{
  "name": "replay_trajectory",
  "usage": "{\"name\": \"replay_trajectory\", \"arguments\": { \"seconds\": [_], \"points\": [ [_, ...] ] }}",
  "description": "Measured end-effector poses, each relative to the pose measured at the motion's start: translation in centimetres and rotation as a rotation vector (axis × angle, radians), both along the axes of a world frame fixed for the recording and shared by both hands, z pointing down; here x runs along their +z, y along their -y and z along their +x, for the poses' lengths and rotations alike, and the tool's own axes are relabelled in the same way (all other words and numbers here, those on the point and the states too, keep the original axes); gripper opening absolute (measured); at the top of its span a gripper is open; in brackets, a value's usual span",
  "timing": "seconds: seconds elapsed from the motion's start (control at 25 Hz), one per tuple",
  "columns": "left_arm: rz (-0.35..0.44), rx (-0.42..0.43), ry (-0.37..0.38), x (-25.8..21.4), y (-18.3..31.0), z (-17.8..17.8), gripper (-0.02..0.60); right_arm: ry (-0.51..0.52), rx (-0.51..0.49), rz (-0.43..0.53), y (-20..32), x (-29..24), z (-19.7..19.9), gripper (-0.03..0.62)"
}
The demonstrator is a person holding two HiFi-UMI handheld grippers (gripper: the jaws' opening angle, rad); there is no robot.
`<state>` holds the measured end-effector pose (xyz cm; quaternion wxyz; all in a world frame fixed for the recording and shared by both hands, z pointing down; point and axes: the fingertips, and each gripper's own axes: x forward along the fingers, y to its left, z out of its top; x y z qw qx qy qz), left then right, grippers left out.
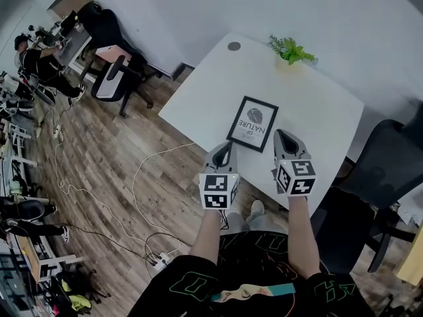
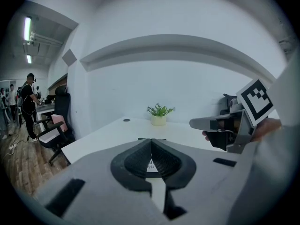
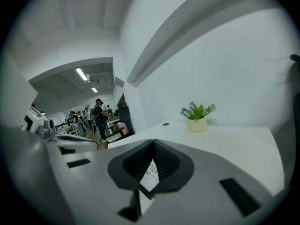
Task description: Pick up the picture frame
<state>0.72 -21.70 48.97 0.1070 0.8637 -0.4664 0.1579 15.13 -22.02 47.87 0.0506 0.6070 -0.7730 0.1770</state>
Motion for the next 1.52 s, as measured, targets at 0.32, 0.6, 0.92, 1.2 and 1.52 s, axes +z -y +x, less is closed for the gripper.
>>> {"name": "replay_trajectory", "arguments": {
  "seconds": [0.32,0.6,0.92,1.2,1.52],
  "points": [
    [-0.020,-0.021,-0.008,0.7,1.0,-1.6,0.008,-0.018,-0.024,-0.007,1.2,0.1,-1.6,0.005],
    [-0.058,0.025,0.002,2.3,4.1,-0.5,0.008,-0.024,0.034,-0.042,3.1,1.5,-0.1,0.005],
    [-0.147,0.076,0.048,5.7,7.7,0.5,0.008,-0.008,0.111,-0.128,5.1,4.9,1.4,0.005],
    [-0.194,0.103,0.105,8.5,10.2,0.6,0.009,0.011,0.141,-0.205,6.0,8.4,1.3,0.005],
    [-0.261,0.167,0.161,10.8,11.6,0.9,0.035,0.023,0.182,-0.277,6.7,10.9,0.8,0.005]
  ]
}}
